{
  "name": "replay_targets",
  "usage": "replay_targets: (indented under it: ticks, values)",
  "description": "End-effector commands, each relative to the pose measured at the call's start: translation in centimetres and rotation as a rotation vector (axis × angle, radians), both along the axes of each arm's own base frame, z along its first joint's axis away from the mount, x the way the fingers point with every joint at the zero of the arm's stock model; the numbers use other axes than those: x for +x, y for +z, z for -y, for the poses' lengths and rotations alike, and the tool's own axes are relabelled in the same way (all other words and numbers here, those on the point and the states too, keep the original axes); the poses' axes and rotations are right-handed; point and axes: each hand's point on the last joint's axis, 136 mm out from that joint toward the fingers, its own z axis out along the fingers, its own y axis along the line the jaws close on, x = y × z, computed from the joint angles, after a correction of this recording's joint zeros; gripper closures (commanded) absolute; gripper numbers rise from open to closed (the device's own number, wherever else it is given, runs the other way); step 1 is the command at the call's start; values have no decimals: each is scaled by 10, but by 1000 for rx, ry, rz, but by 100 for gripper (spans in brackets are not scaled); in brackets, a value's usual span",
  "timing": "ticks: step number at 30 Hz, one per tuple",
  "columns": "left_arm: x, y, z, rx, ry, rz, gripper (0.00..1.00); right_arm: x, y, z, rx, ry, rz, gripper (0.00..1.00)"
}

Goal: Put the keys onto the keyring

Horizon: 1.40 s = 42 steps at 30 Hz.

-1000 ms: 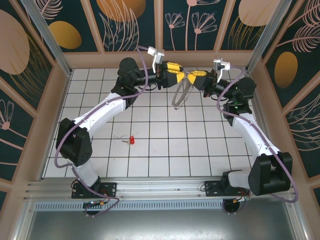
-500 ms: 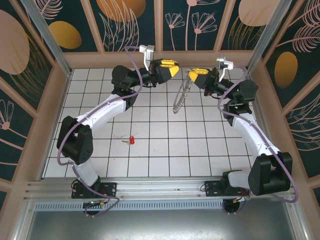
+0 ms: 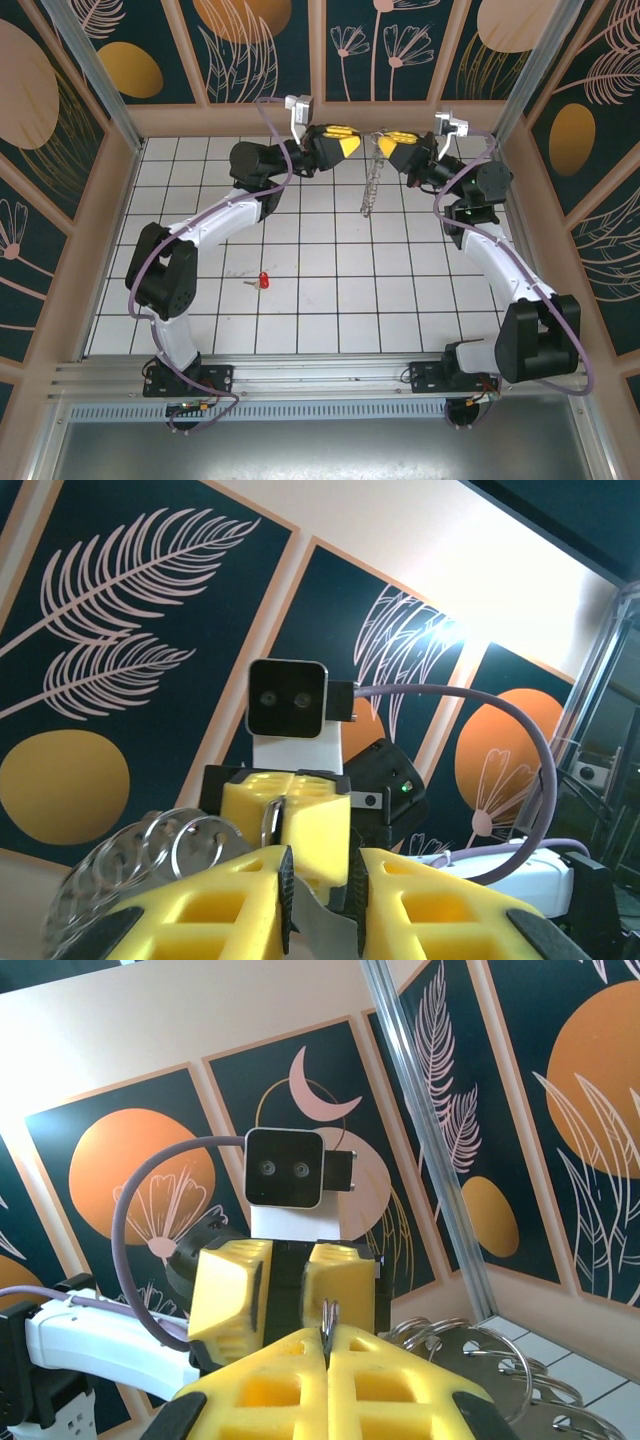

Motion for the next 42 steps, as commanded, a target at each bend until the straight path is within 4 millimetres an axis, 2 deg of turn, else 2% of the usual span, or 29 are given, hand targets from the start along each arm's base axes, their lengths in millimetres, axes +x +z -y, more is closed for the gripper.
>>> replay_targets:
  ticks: [1,24,33,42]
  values:
    - [-10,6,3,-24,-37,41,76,-9,20,-1,36,6,85,100]
    - [-1,3,11,-29,-37,26,71,-11,13,-15,24,46,69,100]
    - [7,-5,13,-11,7,11,63,-8,12,-13,11,11,69,100]
    - [8,-2,7,-23,74,15,64,3,8,-5,20,-53,43,100]
